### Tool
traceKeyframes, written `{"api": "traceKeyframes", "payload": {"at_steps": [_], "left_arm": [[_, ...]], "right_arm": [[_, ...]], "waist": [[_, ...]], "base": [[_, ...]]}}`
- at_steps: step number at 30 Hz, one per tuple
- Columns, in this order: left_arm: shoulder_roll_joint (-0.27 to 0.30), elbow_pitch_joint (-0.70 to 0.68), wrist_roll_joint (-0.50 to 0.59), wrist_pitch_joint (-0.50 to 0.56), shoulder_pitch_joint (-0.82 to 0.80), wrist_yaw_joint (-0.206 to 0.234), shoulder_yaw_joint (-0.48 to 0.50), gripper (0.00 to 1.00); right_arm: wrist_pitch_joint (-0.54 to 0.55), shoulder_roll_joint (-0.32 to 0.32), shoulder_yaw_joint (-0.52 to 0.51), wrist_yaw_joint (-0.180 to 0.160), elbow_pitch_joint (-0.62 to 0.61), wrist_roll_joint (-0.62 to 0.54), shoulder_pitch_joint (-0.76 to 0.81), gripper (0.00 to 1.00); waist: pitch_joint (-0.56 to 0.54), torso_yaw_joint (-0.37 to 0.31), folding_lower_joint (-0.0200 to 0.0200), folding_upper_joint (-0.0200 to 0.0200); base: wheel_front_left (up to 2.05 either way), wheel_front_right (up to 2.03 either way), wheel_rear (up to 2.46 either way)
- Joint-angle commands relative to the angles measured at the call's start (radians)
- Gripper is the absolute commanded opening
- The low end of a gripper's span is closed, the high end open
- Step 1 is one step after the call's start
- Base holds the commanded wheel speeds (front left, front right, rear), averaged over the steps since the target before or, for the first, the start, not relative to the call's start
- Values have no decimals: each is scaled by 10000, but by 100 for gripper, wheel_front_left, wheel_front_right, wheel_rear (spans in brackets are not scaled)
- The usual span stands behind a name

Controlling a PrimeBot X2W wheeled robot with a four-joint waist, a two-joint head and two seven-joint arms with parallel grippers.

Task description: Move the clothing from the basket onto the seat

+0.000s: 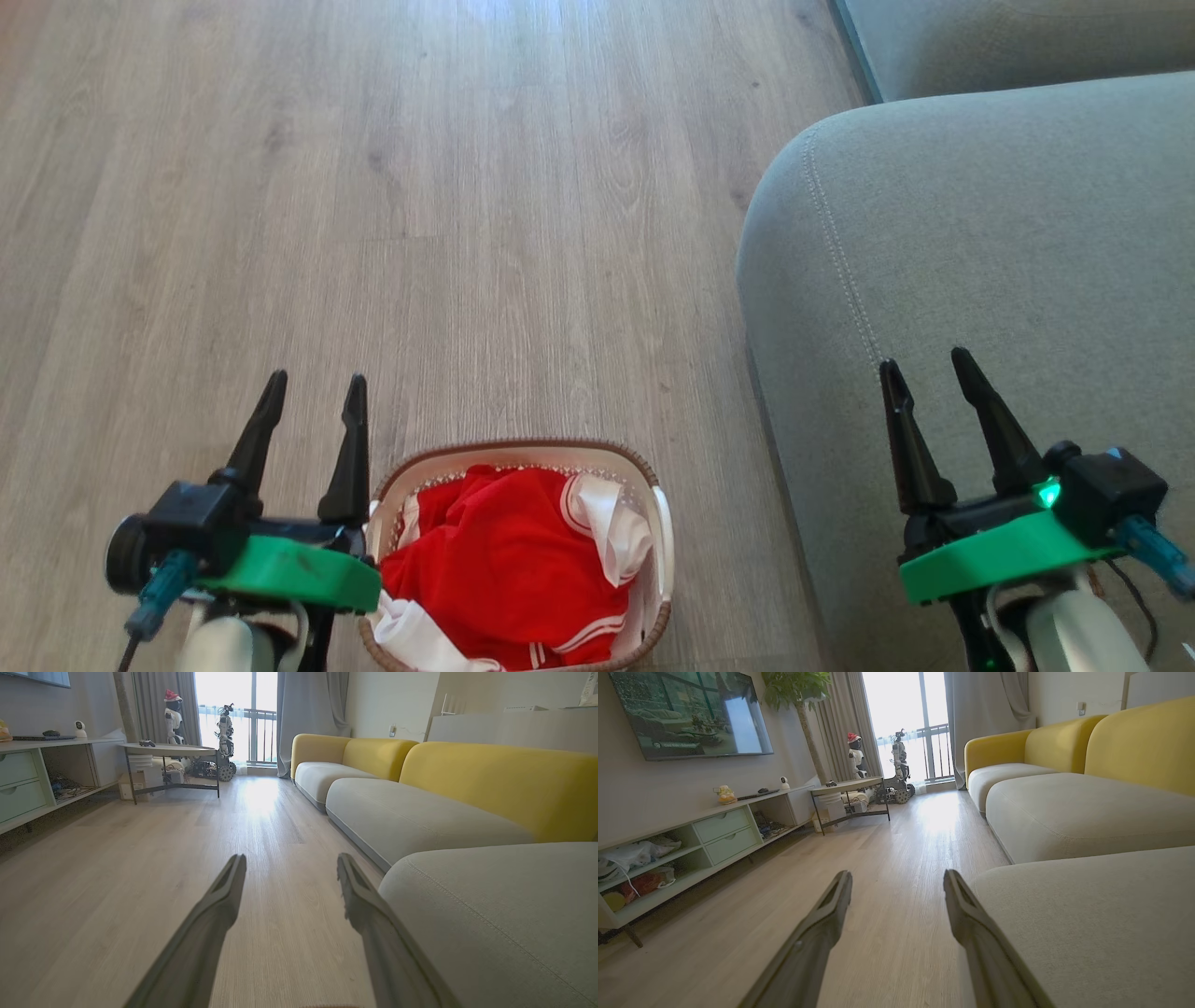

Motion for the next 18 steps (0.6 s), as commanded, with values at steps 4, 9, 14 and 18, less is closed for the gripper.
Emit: {"api": "traceKeyframes", "payload": {"at_steps": [4,9,14,18], "left_arm": [[129,-512,680,-272,-565,-23,276,100],[113,-514,749,-297,-569,-30,292,100],[96,-502,745,-297,-545,-33,311,100],[85,-501,745,-297,-535,-36,320,100]], "right_arm": [[-265,-176,313,-2,-458,-633,-414,100],[-289,-150,301,-2,-408,-713,-426,100],[-289,-134,278,-2,-377,-717,-428,100],[-289,-128,284,-2,-372,-718,-429,100]], "waist": [[-5,-9,0,0],[-7,-12,0,0],[-17,-15,0,0],[-24,-22,0,0]], "base": [[0,0,0],[0,0,0],[0,0,0],[0,0,0]]}}
